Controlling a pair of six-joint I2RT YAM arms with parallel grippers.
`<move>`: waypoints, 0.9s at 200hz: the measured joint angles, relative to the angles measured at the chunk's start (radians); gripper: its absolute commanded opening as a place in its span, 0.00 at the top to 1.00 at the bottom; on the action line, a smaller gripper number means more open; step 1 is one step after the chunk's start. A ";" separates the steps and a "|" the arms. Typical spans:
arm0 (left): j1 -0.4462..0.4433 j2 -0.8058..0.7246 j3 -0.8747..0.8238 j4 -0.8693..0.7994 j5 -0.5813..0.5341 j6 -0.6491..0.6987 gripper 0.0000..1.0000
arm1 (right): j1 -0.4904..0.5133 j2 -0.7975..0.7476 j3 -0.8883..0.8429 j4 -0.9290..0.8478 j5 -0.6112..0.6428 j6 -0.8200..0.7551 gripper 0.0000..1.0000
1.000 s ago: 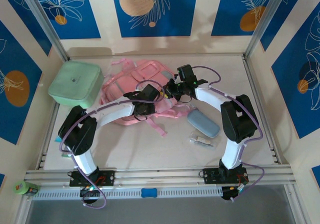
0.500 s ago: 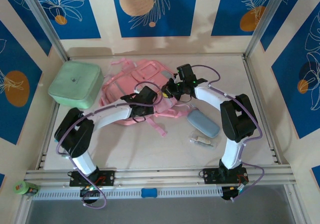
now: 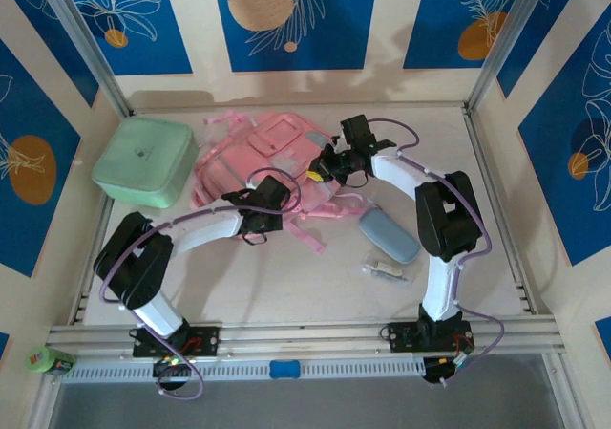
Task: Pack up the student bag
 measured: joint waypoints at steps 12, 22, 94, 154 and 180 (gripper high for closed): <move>0.003 0.011 0.000 0.010 0.003 -0.001 0.85 | 0.001 0.000 -0.002 0.000 0.003 0.000 1.00; 0.006 0.024 0.000 0.014 0.009 0.002 0.84 | 0.002 0.000 -0.002 0.001 0.005 0.000 1.00; 0.032 0.039 -0.024 0.059 0.053 0.003 1.00 | 0.004 0.000 -0.014 0.008 0.016 -0.016 1.00; 0.034 -0.157 -0.108 0.034 0.075 0.025 1.00 | -0.029 0.072 0.096 -0.059 -0.029 -0.109 1.00; 0.022 -0.220 -0.132 0.048 0.083 0.020 1.00 | -0.082 0.184 0.236 -0.117 -0.100 -0.146 1.00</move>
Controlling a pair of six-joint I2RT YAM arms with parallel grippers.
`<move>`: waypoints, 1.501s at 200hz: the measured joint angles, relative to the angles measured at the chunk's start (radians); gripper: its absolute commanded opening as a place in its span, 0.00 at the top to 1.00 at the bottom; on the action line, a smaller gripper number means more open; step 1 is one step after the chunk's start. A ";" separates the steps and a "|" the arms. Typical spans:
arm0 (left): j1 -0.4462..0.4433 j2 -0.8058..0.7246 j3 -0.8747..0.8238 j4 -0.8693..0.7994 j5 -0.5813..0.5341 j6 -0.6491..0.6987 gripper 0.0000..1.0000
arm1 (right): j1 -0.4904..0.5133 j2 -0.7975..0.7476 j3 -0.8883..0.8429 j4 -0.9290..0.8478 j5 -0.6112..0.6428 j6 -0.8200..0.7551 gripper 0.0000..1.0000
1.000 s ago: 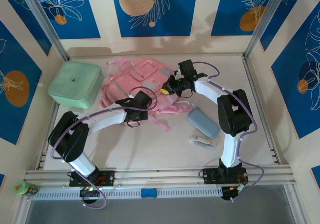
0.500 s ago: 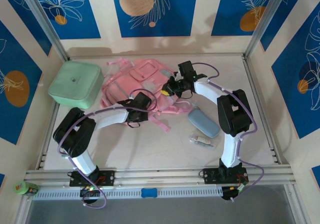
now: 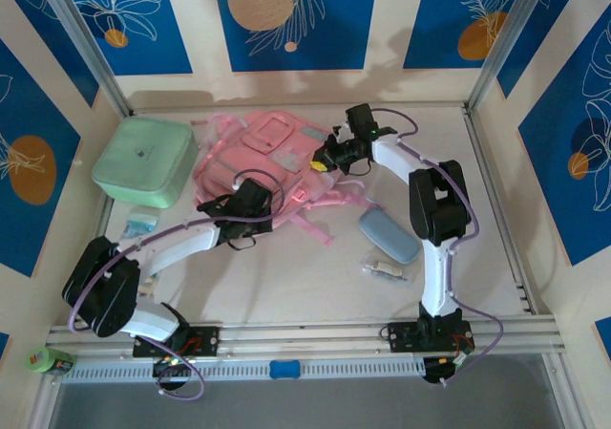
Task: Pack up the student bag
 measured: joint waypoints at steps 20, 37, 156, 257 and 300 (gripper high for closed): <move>-0.006 -0.001 -0.001 -0.009 0.010 0.000 1.00 | -0.028 0.058 0.081 -0.033 -0.019 -0.028 0.86; -0.010 0.000 -0.001 -0.024 0.019 0.000 1.00 | -0.032 0.055 0.081 -0.039 -0.014 -0.048 0.68; -0.010 0.008 0.016 -0.040 0.051 0.010 1.00 | 0.306 -0.249 -0.438 0.302 0.066 0.282 0.46; -0.011 -0.028 0.014 -0.077 0.036 0.034 1.00 | 0.270 -0.172 -0.359 0.237 0.039 0.201 1.00; -0.017 -0.142 -0.047 -0.017 0.040 0.019 1.00 | 0.134 -0.175 -0.298 0.060 -0.131 0.050 1.00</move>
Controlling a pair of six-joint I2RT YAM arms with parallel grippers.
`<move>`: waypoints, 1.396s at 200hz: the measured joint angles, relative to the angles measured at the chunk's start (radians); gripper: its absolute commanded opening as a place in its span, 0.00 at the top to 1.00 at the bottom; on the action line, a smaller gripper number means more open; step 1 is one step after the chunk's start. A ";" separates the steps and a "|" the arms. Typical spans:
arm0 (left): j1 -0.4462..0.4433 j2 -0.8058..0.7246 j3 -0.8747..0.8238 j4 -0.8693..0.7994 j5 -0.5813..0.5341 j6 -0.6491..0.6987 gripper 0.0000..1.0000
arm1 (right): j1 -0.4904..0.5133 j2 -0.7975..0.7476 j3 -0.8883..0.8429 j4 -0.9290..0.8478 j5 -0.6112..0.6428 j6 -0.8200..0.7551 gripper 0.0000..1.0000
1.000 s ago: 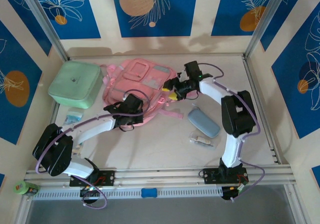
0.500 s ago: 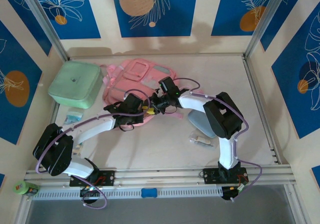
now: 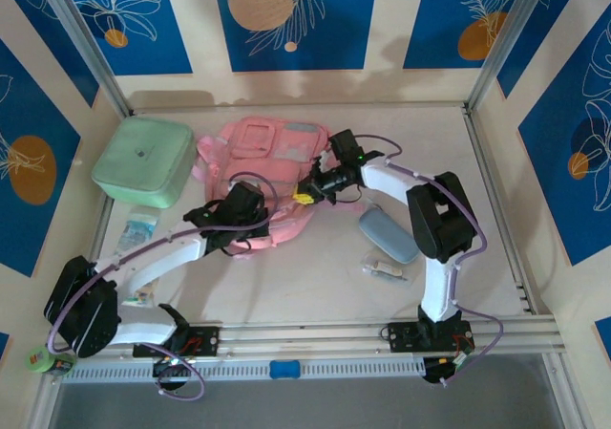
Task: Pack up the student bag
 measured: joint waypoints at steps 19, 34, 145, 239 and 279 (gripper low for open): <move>-0.001 -0.021 -0.010 0.010 -0.002 0.000 1.00 | -0.043 -0.001 0.029 -0.055 -0.045 -0.035 0.92; -0.001 -0.023 -0.010 0.002 -0.003 0.001 1.00 | -0.053 -0.015 0.013 -0.048 -0.042 -0.041 0.73; 0.000 -0.023 -0.023 -0.061 0.034 0.008 1.00 | 0.238 -0.183 -0.307 0.394 0.327 0.392 0.40; 0.002 -0.016 -0.024 -0.050 -0.005 0.027 1.00 | 0.232 -0.184 -0.220 0.309 0.416 0.343 1.00; -0.009 -0.092 -0.099 0.025 -0.005 -0.002 1.00 | 0.100 -0.187 -0.181 0.217 0.202 0.211 1.00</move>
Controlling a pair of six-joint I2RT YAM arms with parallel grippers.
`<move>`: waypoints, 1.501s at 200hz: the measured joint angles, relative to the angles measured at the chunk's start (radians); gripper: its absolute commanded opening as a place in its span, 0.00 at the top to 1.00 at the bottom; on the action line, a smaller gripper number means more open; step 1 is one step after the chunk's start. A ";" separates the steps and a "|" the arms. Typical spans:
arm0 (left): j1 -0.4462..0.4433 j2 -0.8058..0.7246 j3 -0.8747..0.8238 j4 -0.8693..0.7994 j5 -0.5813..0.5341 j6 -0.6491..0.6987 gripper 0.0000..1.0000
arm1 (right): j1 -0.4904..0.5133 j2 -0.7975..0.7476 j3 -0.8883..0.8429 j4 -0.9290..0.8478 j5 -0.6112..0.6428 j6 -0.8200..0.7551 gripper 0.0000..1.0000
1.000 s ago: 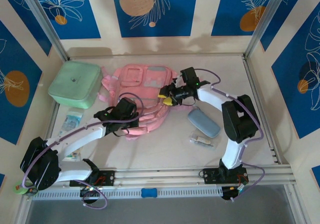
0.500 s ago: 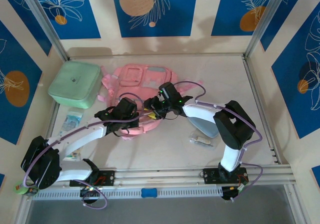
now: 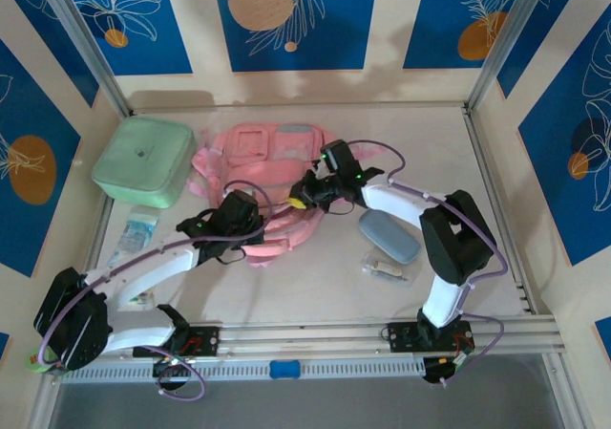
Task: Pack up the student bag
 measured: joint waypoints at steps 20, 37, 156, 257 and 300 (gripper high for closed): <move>0.002 -0.048 -0.056 0.002 -0.024 -0.018 1.00 | -0.095 0.000 0.023 -0.047 -0.126 -0.051 1.00; 0.023 -0.051 -0.082 0.005 -0.037 -0.017 1.00 | -0.176 0.005 0.053 -0.092 -0.203 -0.090 1.00; 0.325 -0.006 -0.151 0.372 0.080 0.229 1.00 | -0.280 0.020 0.092 -0.204 -0.300 -0.245 1.00; 0.489 0.148 -0.119 0.617 0.319 0.278 1.00 | -0.315 0.026 0.147 -0.239 -0.363 -0.271 1.00; 0.522 0.232 -0.070 0.662 0.370 0.251 1.00 | -0.301 0.029 0.188 -0.280 -0.346 -0.318 1.00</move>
